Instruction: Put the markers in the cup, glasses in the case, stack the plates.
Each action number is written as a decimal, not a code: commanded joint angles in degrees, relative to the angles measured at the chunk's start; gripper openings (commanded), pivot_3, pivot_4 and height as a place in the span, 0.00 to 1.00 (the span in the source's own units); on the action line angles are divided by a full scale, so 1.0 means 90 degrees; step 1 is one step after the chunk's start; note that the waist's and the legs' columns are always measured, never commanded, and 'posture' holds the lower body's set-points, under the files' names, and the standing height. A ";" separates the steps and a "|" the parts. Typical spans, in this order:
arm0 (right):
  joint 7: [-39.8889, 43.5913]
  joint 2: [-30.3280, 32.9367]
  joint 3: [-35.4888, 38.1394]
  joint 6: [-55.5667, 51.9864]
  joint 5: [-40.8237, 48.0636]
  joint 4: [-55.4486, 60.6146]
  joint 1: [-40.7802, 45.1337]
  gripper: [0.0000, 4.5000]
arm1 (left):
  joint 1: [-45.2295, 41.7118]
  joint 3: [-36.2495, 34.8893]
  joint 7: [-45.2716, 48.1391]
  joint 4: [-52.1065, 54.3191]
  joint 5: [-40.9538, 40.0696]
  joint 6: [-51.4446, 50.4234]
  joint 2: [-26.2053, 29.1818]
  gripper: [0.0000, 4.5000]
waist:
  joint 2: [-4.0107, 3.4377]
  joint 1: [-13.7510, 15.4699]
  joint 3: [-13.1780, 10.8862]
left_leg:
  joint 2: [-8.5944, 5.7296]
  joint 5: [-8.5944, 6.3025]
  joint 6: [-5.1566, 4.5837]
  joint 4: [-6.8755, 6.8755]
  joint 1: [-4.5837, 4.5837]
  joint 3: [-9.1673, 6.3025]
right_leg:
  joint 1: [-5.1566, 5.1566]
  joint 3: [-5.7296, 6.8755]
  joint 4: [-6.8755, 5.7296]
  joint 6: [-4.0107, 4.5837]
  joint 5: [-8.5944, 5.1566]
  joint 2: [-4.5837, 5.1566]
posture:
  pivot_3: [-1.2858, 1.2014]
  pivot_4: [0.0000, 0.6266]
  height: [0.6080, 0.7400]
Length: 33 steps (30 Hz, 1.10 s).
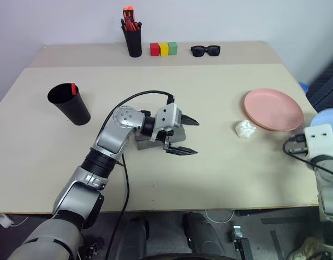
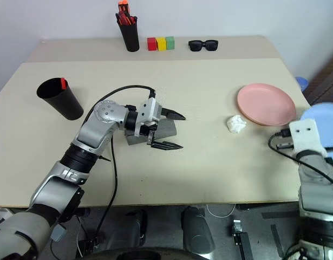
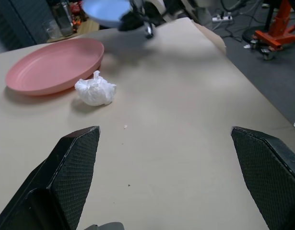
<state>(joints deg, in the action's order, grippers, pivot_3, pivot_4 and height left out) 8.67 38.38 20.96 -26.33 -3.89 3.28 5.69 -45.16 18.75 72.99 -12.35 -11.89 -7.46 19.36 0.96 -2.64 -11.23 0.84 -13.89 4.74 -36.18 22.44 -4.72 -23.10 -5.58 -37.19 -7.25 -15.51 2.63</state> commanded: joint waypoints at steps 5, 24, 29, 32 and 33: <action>0.0922 0.0364 -0.1105 0.1953 -0.0156 -0.1921 0.1735 0.01 | 0.0051 -0.0148 -0.0276 0.0314 0.0003 -0.0044 0.0060 1.00 | -0.0001 -0.0028 -0.0002 | -0.0002 0.0000 -0.0001 -0.0002 0.0000 0.0011 | 0.0000 -0.0008 0.0005 -0.0002 0.0001 0.0004 | 0.52 0.24 1.00; 0.1742 0.0188 -0.2135 0.3498 -0.0314 -0.5169 0.3895 0.01 | 0.0682 -0.0396 -0.0927 0.1498 -0.0086 -0.0807 0.0675 1.00 | -0.0002 -0.0014 -0.0003 | 0.0000 -0.0001 -0.0002 0.0001 0.0001 0.0007 | -0.0002 -0.0006 0.0004 -0.0002 0.0001 0.0005 | 0.52 0.24 1.00; 0.1857 0.0327 -0.1983 0.3156 -0.0175 -0.4712 0.3591 0.01 | 0.0695 -0.0389 -0.0966 0.1525 -0.0094 -0.0836 0.0692 1.00 | -0.0002 -0.0010 -0.0003 | 0.0000 -0.0001 -0.0002 0.0001 0.0001 0.0007 | -0.0002 -0.0006 0.0003 -0.0002 0.0001 0.0005 | 0.52 0.24 1.00; 0.1943 0.0433 -0.1852 0.2824 -0.0045 -0.4260 0.3348 0.21 | 0.0668 -0.0375 -0.0966 0.1481 -0.0098 -0.0822 0.0675 1.00 | -0.0002 0.0003 -0.0003 | -0.0001 -0.0001 -0.0002 0.0000 0.0002 0.0007 | -0.0002 -0.0006 0.0003 -0.0002 0.0001 0.0005 | 0.52 0.24 1.00; 0.1955 0.0464 -0.1808 0.2719 -0.0014 -0.4109 0.3268 0.32 | 0.0659 -0.0371 -0.0965 0.1461 -0.0096 -0.0814 0.0667 1.00 | -0.0002 0.0001 -0.0003 | -0.0001 -0.0001 -0.0002 0.0000 0.0002 0.0007 | -0.0002 -0.0006 0.0003 -0.0002 0.0001 0.0005 | 0.52 0.24 1.00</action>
<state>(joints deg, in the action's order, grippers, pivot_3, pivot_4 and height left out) 26.17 40.49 2.16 -0.81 -5.29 -37.39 35.09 -38.65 16.55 64.51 -0.62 -11.94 -14.84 25.41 0.95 -2.63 -11.26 0.83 -13.90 4.73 -36.18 22.46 -4.65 -23.12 -5.63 -37.17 -7.26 -15.50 2.67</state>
